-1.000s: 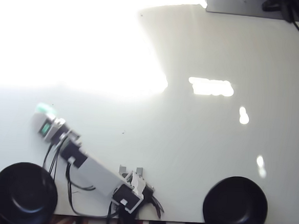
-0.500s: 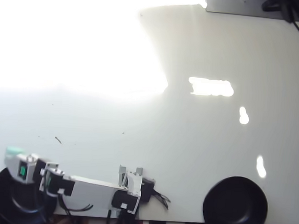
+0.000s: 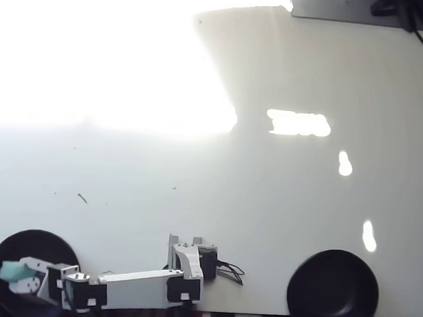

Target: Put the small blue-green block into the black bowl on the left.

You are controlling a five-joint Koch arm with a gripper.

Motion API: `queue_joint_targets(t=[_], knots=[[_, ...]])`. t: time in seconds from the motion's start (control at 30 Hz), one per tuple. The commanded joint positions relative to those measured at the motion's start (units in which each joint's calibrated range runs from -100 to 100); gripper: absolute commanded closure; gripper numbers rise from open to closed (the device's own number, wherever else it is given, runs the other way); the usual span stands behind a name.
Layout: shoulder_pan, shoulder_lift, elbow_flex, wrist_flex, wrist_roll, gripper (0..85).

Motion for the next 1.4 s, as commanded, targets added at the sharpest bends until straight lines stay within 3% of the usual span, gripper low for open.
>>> queue_joint_targets(t=[0.0, 0.07, 0.4, 1.1, 1.13, 1.2, 1.23, 1.37], knots=[[0.8, -5.9, -4.2, 7.1, -5.8, 82.1], [1.3, -9.1, -9.9, 11.5, -8.0, 82.1], [2.3, -14.2, -23.2, 23.4, -11.2, 82.3], [2.9, -23.1, -42.0, 39.9, -11.5, 82.3], [3.0, -23.1, -42.0, 39.9, -11.5, 80.0], [3.0, -23.5, -41.9, 39.4, -11.5, 62.1], [2.9, -23.7, -41.9, 38.9, -11.5, 57.9], [2.9, -24.6, -41.9, 38.4, -11.4, 51.0]])
